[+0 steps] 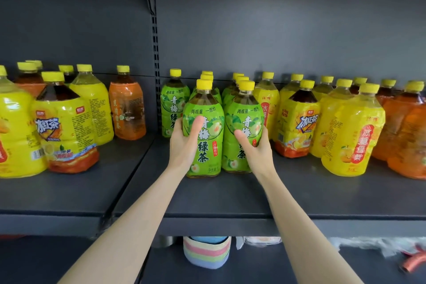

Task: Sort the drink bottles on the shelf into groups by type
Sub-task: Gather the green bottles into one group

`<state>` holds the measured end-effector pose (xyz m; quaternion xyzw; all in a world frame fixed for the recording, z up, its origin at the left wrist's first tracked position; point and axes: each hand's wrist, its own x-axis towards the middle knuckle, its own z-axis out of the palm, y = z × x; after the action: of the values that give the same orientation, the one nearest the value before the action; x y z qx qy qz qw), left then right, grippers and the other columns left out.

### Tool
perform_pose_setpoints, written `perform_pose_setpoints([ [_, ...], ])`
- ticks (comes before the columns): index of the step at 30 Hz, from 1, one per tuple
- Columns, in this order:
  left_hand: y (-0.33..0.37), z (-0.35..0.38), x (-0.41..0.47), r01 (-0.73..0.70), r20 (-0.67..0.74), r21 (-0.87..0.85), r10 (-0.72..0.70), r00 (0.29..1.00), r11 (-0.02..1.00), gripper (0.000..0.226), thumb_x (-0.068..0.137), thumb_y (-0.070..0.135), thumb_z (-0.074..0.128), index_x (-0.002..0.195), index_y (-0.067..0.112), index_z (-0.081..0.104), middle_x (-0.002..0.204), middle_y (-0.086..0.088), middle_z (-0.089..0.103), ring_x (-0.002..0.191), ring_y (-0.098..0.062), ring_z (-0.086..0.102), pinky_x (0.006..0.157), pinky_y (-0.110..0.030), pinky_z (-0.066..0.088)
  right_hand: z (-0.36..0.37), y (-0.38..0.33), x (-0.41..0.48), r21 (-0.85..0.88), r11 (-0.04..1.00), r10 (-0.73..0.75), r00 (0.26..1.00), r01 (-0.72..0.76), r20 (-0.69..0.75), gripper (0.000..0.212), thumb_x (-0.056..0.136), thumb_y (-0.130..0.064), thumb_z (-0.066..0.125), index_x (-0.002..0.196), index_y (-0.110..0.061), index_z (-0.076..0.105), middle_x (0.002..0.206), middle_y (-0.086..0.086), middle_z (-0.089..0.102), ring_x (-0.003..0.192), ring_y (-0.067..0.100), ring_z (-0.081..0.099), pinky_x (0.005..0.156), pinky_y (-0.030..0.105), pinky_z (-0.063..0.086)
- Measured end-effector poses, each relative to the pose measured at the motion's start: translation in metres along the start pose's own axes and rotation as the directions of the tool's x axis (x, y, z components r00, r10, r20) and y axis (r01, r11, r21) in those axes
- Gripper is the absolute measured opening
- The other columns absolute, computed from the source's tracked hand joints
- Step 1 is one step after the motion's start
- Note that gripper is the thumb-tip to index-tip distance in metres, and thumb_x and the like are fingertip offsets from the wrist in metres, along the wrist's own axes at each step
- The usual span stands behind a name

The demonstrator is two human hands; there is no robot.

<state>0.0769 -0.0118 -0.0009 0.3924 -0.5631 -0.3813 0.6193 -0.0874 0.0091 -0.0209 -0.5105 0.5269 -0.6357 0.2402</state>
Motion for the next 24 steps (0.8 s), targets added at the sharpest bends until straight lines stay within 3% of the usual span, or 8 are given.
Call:
perform_pose_setpoints([
  [3, -0.005, 0.003, 0.008, -0.011, -0.014, 0.025, 0.011, 1.0, 1.0, 0.041, 0.077, 0.066, 0.052, 0.107, 0.041, 0.044, 0.134, 0.005, 0.043, 0.122, -0.012, 0.043, 0.101, -0.03, 0.032, 0.0, 0.002, 0.0, 0.01, 1.0, 0.0, 1.0, 0.0, -0.021, 0.074, 0.081, -0.044, 0.072, 0.143, -0.023, 0.038, 0.121, -0.017, 0.062, 0.114, 0.005, 0.058, 0.105, 0.035, 0.045],
  [7, -0.006, 0.008, 0.012, -0.05, -0.033, 0.03, 0.051, 0.998, 0.998, 0.053, 0.091, 0.048, 0.051, 0.136, 0.021, 0.04, 0.143, 0.002, 0.034, 0.122, -0.001, 0.03, 0.098, -0.021, 0.022, 0.0, 0.003, 0.001, 0.0, 1.0, -0.018, 0.999, 0.018, -0.041, 0.07, 0.083, -0.041, 0.071, 0.143, -0.023, 0.038, 0.117, -0.02, 0.062, 0.109, -0.003, 0.058, 0.1, 0.027, 0.046],
  [12, -0.01, 0.012, 0.017, -0.056, -0.051, 0.026, 0.058, 0.997, 0.998, 0.057, 0.094, 0.039, 0.049, 0.143, 0.014, 0.034, 0.105, 0.03, 0.038, 0.11, 0.004, 0.033, 0.072, 0.008, 0.026, -0.001, 0.006, 0.004, -0.016, 0.999, -0.034, 0.998, 0.033, -0.043, 0.075, 0.081, -0.044, 0.07, 0.144, -0.022, 0.036, 0.123, -0.013, 0.063, 0.114, 0.004, 0.059, 0.105, 0.034, 0.046],
  [15, -0.009, 0.013, 0.018, -0.06, -0.09, 0.053, 0.064, 0.994, 0.997, 0.054, 0.094, 0.04, 0.049, 0.139, 0.012, 0.04, 0.107, 0.027, 0.038, 0.108, 0.004, 0.035, 0.082, -0.001, 0.026, -0.001, 0.005, 0.005, -0.012, 0.999, -0.036, 0.999, 0.035, -0.033, 0.084, 0.076, -0.053, 0.071, 0.145, -0.023, 0.034, 0.126, -0.011, 0.062, 0.116, 0.006, 0.059, 0.106, 0.039, 0.045],
  [19, -0.013, 0.014, 0.019, -0.094, -0.123, 0.086, 0.104, 0.987, 0.992, 0.041, 0.088, 0.051, 0.053, 0.116, 0.022, 0.053, 0.096, 0.03, 0.051, 0.092, 0.004, 0.051, 0.072, 0.006, 0.029, -0.003, 0.005, 0.005, -0.002, 1.0, -0.025, 1.0, 0.025, -0.018, 0.088, 0.073, -0.056, 0.073, 0.145, -0.023, 0.034, 0.126, -0.01, 0.062, 0.116, 0.007, 0.06, 0.105, 0.041, 0.046],
  [21, -0.014, 0.015, 0.019, -0.104, -0.14, 0.084, 0.115, 0.983, 0.991, 0.048, 0.086, 0.055, 0.054, 0.116, 0.018, 0.056, 0.094, 0.025, 0.055, 0.092, -0.001, 0.052, 0.072, 0.004, 0.031, -0.002, 0.005, 0.005, 0.004, 1.0, -0.021, 1.0, 0.021, -0.016, 0.083, 0.076, -0.051, 0.073, 0.144, -0.022, 0.035, 0.125, -0.01, 0.063, 0.115, 0.007, 0.06, 0.105, 0.042, 0.046],
  [24, -0.013, 0.017, 0.017, -0.13, -0.164, 0.113, 0.148, 0.975, 0.985, 0.074, 0.071, 0.073, 0.043, 0.117, 0.018, 0.056, 0.094, 0.022, 0.055, 0.092, -0.001, 0.051, 0.082, -0.011, 0.034, 0.0, 0.002, 0.004, 0.017, 1.0, -0.003, 1.0, 0.004, -0.017, 0.095, 0.069, -0.058, 0.073, 0.146, -0.021, 0.031, 0.126, -0.008, 0.063, 0.116, 0.01, 0.06, 0.105, 0.043, 0.046],
])
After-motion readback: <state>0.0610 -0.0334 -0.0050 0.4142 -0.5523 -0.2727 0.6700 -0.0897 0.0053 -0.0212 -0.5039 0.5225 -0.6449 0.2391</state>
